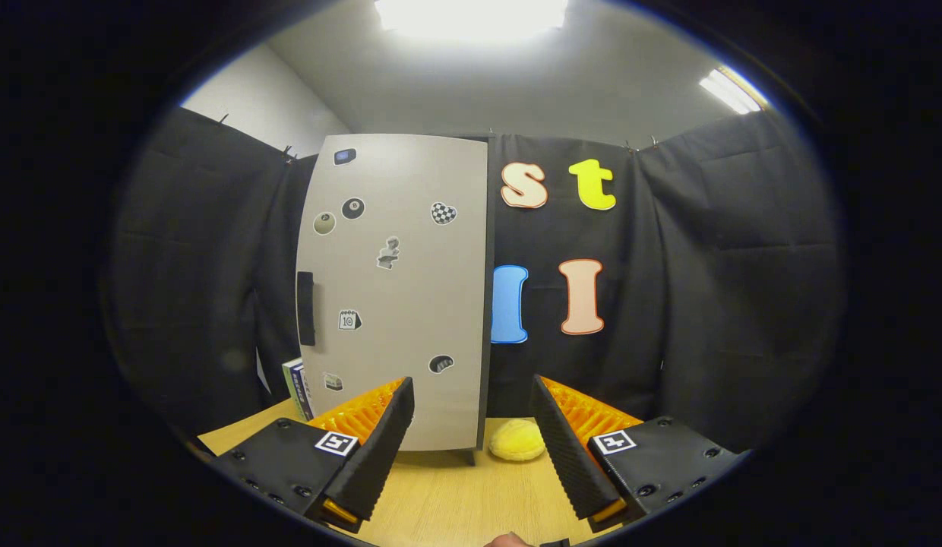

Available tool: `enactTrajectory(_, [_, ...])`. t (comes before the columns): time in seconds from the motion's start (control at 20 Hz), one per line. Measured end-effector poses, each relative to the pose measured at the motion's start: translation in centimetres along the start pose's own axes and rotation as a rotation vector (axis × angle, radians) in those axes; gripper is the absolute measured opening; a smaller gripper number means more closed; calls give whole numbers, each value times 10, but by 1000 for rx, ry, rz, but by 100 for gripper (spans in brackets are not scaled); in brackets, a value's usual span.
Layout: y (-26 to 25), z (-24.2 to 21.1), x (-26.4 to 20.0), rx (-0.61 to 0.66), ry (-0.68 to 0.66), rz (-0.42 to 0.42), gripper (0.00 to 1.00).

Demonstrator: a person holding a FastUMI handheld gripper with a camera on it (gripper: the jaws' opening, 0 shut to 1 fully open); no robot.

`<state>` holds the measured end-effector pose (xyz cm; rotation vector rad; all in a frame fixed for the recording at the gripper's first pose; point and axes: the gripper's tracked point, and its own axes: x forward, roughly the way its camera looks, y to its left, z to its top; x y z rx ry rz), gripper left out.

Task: Open the shoe cabinet door, grab the shoes and put them into the shoe cabinet, then close the shoe cabinet door.

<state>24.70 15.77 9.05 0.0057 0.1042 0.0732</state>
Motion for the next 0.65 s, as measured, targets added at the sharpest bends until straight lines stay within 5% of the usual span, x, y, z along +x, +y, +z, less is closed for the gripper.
enactTrajectory(0.65, [-12, 13, -13, 47, -28, -18, 96])
